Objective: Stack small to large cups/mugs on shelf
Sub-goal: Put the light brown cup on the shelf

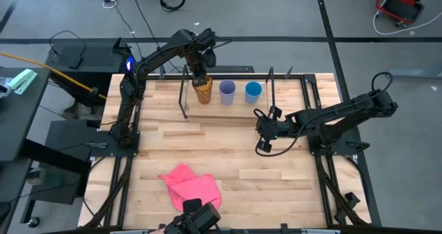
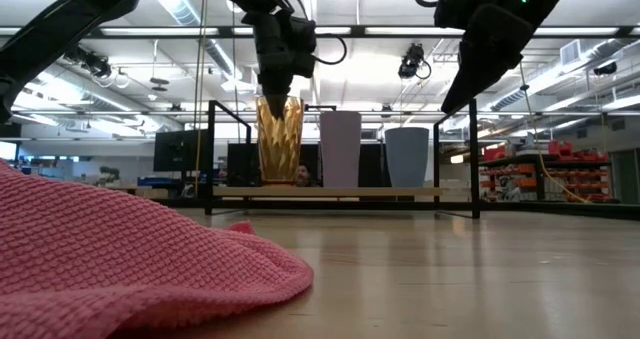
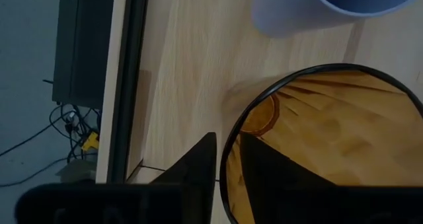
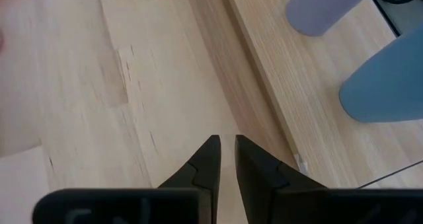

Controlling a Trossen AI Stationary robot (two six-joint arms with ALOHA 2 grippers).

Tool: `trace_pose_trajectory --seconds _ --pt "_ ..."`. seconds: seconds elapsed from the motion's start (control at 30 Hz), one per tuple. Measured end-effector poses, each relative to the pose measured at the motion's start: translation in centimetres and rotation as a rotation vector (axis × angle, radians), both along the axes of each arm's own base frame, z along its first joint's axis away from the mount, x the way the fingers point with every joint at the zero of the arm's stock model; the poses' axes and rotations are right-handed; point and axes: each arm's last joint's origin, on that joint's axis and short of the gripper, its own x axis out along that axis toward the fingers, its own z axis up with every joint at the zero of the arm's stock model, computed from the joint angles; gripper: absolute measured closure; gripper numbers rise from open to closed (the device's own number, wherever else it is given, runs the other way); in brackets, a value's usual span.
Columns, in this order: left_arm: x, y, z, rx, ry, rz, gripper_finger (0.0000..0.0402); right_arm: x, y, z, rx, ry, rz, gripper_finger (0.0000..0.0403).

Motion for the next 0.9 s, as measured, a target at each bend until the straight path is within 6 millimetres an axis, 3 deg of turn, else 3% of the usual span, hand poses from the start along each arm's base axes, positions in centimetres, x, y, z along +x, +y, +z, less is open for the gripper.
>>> trace_pose_trajectory --seconds 0.4,0.9 --pt "-0.24 -0.15 -0.04 -0.025 0.02 0.033 0.0283 0.0 0.0 0.0 0.002 -0.001 -0.002 0.0351" --pt "-0.6 -0.5 -0.1 -0.06 0.06 0.044 0.0281 0.0 0.0 0.0 0.002 -0.001 -0.002 0.0351"
